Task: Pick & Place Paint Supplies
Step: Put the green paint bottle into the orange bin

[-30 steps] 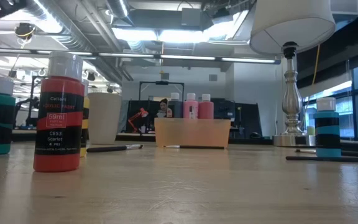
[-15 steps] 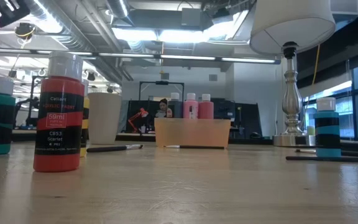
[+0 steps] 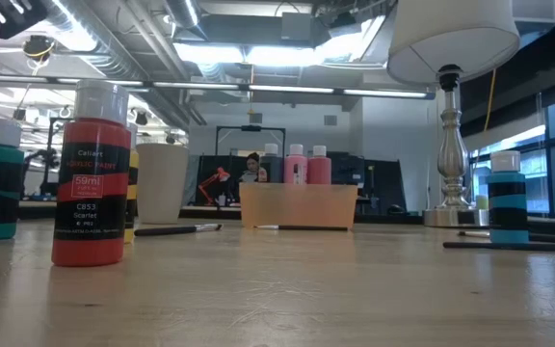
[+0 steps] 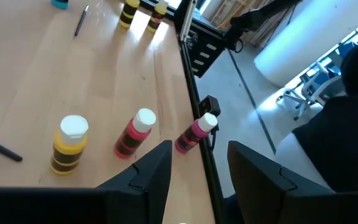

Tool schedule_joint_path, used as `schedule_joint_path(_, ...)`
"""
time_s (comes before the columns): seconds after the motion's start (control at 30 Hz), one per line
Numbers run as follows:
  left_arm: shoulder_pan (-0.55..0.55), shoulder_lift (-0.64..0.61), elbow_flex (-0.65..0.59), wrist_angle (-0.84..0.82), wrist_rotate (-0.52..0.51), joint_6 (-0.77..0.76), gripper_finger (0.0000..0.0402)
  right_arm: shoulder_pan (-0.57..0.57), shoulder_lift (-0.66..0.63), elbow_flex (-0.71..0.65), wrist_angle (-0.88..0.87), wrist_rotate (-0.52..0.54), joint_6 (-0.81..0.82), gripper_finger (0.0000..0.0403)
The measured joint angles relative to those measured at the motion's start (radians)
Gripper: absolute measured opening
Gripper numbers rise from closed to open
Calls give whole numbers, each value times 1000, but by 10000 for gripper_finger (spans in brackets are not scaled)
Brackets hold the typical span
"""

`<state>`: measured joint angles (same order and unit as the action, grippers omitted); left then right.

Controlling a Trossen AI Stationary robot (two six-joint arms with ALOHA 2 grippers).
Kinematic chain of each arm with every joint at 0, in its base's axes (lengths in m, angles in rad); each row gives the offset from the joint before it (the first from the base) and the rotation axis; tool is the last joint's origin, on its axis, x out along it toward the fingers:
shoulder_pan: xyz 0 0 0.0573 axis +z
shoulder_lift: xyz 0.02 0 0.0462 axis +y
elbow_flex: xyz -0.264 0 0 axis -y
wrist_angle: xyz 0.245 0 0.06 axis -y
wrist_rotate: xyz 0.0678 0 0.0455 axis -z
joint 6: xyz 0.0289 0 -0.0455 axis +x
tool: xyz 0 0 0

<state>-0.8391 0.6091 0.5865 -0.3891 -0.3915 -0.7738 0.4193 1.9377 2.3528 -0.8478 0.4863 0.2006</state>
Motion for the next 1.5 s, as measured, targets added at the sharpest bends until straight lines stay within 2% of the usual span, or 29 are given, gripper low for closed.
schedule_joint_path(0.13,0,-9,0,-3,7,18,153,-6,0,0,9,0,0,140)
schedule_joint_path(0.3,0,2,0,5,74,14,153,-7,0,0,18,0,0,140)
schedule_joint_path(0.63,0,-2,0,19,79,31,159,-7,0,0,24,0,27,140)
schedule_joint_path(1.17,0,-23,0,19,100,164,159,-7,0,0,33,1,35,140)
schedule_joint_path(1.33,3,-22,0,1,203,109,163,-8,0,0,48,1,35,140)
schedule_joint_path(1.5,21,-7,0,-4,278,54,190,-8,0,0,47,1,35,140)
